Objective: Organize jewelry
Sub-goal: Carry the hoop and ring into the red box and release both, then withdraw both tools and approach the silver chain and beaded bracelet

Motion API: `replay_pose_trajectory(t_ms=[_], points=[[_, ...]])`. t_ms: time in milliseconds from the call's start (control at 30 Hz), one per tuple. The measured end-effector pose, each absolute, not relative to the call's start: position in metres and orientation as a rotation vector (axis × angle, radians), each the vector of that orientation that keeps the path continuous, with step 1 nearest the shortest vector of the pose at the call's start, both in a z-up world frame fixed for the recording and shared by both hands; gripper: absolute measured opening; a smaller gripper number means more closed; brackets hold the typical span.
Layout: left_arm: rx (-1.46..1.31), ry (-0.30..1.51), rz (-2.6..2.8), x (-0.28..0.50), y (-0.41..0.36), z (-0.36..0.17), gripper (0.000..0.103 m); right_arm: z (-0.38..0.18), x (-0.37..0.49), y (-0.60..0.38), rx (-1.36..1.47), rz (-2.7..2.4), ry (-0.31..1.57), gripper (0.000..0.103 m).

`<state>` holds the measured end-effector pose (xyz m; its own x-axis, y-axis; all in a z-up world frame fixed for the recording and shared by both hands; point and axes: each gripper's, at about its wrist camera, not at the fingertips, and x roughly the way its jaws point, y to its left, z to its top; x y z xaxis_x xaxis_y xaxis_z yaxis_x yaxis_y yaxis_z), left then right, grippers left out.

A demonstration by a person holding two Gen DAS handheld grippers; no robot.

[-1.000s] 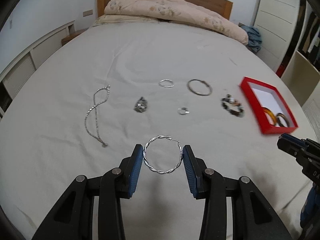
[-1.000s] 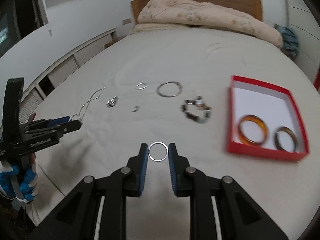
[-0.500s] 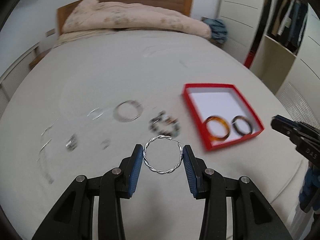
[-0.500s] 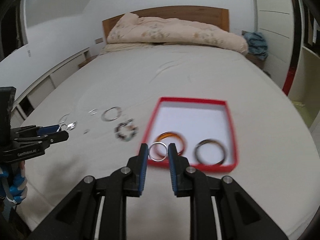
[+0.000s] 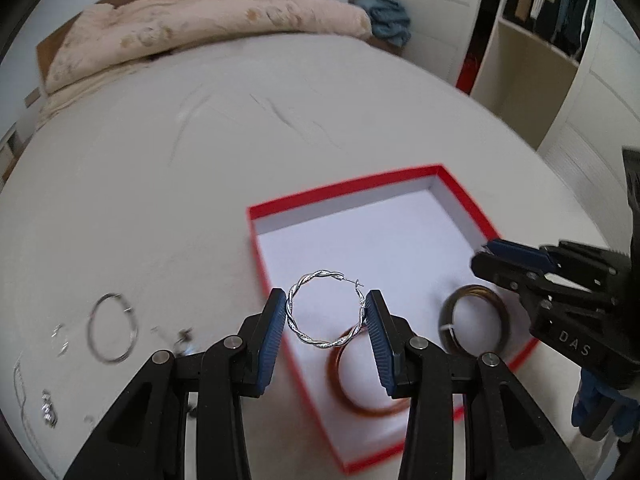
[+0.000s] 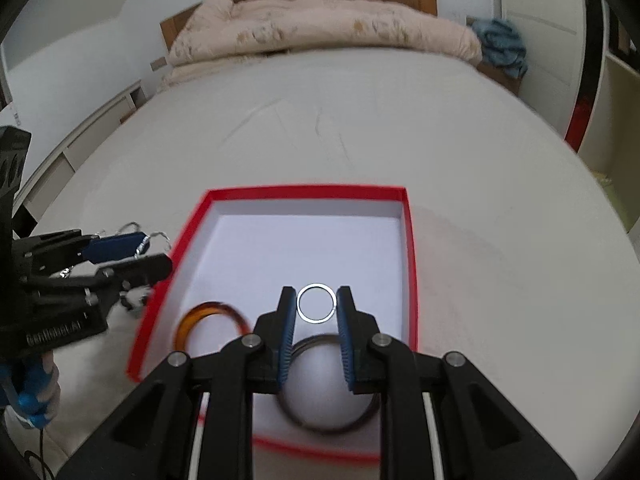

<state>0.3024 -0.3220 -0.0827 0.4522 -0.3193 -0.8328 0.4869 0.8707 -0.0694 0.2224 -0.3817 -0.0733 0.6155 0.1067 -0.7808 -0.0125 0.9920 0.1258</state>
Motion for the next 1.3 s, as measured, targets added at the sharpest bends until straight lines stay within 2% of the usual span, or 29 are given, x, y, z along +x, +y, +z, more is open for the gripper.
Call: replay_pose_trajectory(t_ms=[400,633,767,833,1000,1300], points=[[0.282,1.020,-0.491,0.318,-0.346,-0.126,0.041,-0.118,0.252,-0.377,-0.029,0.105,1.060,0.020],[0.282,1.036,-0.512,0.319,-0.347,-0.129,0.041,-0.114,0.247,-0.367,-0.159,0.109,1.093,0.022],[0.280,1.044,-0.518,0.319,-0.348,-0.126,0.044,-0.102,0.236,-0.370,-0.155,0.082,1.084,0.030],[0.287,1.040,-0.514,0.314,-0.347,-0.121,0.045,-0.094,0.228,-0.372,-0.151,0.083,1.081,0.030],[0.253,1.009,-0.505,0.299,-0.330,-0.084,0.049,-0.062,0.205,-0.382,-0.133,0.037,1.036,0.031],[0.132,0.856,-0.386,0.250,-0.231,0.052,0.049,0.040,0.127,-0.386,-0.022,-0.037,0.877,0.031]])
